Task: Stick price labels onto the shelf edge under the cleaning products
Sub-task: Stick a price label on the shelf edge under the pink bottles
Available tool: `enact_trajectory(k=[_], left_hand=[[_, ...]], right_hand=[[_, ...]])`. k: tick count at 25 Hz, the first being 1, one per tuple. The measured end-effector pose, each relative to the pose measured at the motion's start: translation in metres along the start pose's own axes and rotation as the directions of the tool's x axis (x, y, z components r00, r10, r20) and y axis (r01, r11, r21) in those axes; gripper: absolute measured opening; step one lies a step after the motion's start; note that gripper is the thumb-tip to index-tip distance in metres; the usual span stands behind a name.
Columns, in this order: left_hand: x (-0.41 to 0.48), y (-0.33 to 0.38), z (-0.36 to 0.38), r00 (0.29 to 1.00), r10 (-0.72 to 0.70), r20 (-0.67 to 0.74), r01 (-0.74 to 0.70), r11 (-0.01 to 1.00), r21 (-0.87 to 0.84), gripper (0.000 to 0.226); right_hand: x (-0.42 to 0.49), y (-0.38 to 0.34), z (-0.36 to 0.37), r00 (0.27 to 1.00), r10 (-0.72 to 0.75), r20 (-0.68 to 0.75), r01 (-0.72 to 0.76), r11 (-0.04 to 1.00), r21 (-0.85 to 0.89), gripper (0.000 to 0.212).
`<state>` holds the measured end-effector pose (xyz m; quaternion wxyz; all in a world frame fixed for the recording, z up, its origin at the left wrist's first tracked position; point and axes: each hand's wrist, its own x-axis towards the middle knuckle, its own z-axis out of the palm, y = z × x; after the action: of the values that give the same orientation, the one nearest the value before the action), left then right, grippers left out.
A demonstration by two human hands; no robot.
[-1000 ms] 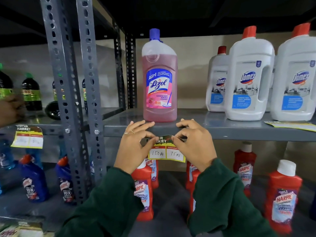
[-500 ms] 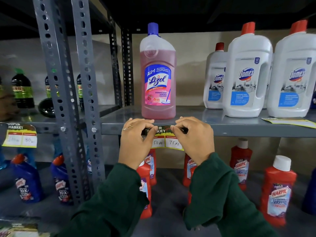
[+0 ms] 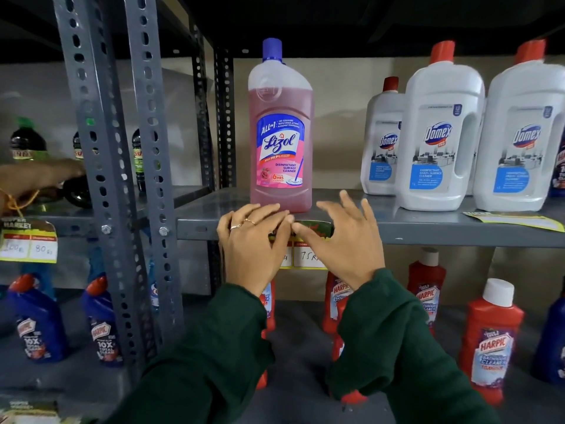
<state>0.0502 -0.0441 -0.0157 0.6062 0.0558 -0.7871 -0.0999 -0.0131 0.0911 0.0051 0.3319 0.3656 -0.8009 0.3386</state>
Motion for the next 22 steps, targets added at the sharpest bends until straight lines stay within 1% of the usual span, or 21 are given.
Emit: enact_trajectory(k=[1, 2, 5, 8, 12, 15, 17, 20, 22], left_hand=[[0.002, -0.001, 0.001, 1.000, 0.003, -0.002, -0.003, 1.000, 0.011, 0.033], [0.004, -0.003, 0.001, 1.000, 0.009, 0.002, -0.009, 1.000, 0.022, 0.034], [0.002, -0.009, 0.002, 0.998, 0.055, 0.003, -0.055, 0.997, 0.060, 0.033], [0.003, -0.008, 0.001, 0.996, 0.084, -0.004, -0.083, 0.994, 0.073, 0.031], [0.009, -0.011, -0.001, 0.993, 0.115, 0.020, -0.116, 0.992, 0.048, 0.031], [0.012, -0.020, -0.002, 0.987, 0.158, 0.039, -0.157, 0.987, -0.019, 0.029], [0.014, -0.027, -0.003, 0.982, 0.182, 0.049, -0.179, 0.982, -0.068, 0.028], [0.013, -0.030, -0.005, 0.974, 0.205, 0.095, -0.191, 0.972, -0.138, 0.043], [0.014, -0.025, -0.011, 0.979, 0.171, 0.114, -0.146, 0.969, -0.200, 0.058]], right_hand=[[0.001, 0.001, 0.001, 1.000, -0.017, -0.014, 0.016, 0.997, -0.080, 0.054], [0.001, 0.002, 0.004, 0.998, -0.039, -0.052, 0.032, 0.992, -0.119, 0.053], [-0.003, 0.006, 0.012, 0.973, -0.124, -0.193, 0.099, 0.986, -0.136, 0.046], [-0.002, 0.008, 0.013, 0.969, -0.122, -0.214, 0.103, 0.990, -0.095, 0.044], [0.000, 0.006, 0.010, 0.958, -0.149, -0.243, 0.149, 0.989, -0.019, 0.021], [0.003, 0.011, 0.004, 0.949, -0.222, -0.223, 0.233, 0.972, 0.024, 0.014], [0.003, 0.014, 0.000, 0.955, -0.228, -0.188, 0.242, 0.969, 0.056, 0.013], [0.003, 0.015, -0.004, 0.975, -0.195, -0.106, 0.206, 0.973, 0.104, 0.024], [0.003, 0.018, -0.007, 0.975, -0.213, -0.058, 0.218, 0.969, 0.115, 0.030]])
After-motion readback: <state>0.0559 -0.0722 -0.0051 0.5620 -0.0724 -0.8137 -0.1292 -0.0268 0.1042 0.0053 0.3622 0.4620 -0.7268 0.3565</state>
